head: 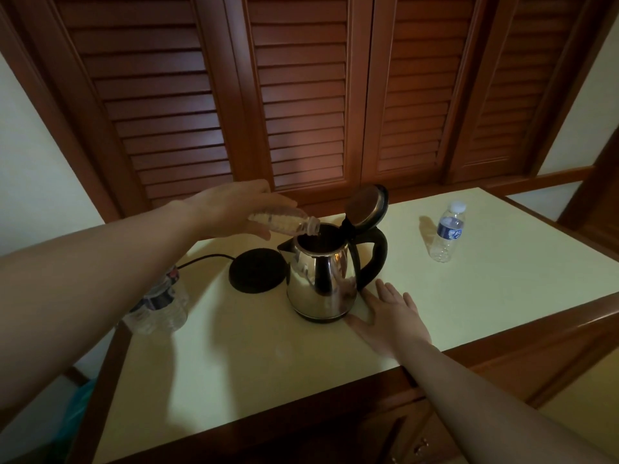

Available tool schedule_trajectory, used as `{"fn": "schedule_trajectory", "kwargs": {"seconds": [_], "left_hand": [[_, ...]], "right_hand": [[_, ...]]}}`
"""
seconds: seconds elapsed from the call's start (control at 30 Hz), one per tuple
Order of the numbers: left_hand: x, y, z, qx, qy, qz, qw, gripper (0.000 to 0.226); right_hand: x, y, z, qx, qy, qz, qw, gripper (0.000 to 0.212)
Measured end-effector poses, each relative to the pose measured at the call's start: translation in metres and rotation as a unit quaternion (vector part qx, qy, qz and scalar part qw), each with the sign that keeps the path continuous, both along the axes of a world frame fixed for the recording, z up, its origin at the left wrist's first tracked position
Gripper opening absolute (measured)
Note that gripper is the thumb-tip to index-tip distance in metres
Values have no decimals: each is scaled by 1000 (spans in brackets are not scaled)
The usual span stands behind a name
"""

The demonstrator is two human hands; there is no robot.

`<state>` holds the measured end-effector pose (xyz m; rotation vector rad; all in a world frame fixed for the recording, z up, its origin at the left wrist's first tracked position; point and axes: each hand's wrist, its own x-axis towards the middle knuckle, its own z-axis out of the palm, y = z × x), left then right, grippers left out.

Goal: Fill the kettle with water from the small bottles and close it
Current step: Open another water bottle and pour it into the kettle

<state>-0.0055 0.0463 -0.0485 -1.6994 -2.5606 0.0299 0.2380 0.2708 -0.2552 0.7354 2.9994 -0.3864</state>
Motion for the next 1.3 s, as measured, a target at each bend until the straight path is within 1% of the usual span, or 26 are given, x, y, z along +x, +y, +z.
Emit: {"fn": "schedule_trajectory", "kwargs": {"seconds": [0.3,0.77,1.03,1.13,1.3], "left_hand": [[-5,4,-2,0,-11,3,1000,77],[-9,9,9,-34,67,-12,997,79],[-6,10,20,-38,156,-53,986,80],[0,14,28,-51,219,-70,972,77],[14,21,33,-44,319,-105,941,62]], "right_hand": [[-1,1,-2,-3,3,-3,1000,93],[0,0,-2,-6,5,-4,1000,95],[-1,1,-3,-1,2,0,1000,94],[-1,2,-4,3,0,0,1000,94],[-1,1,-2,6,-5,3,1000,94]]}}
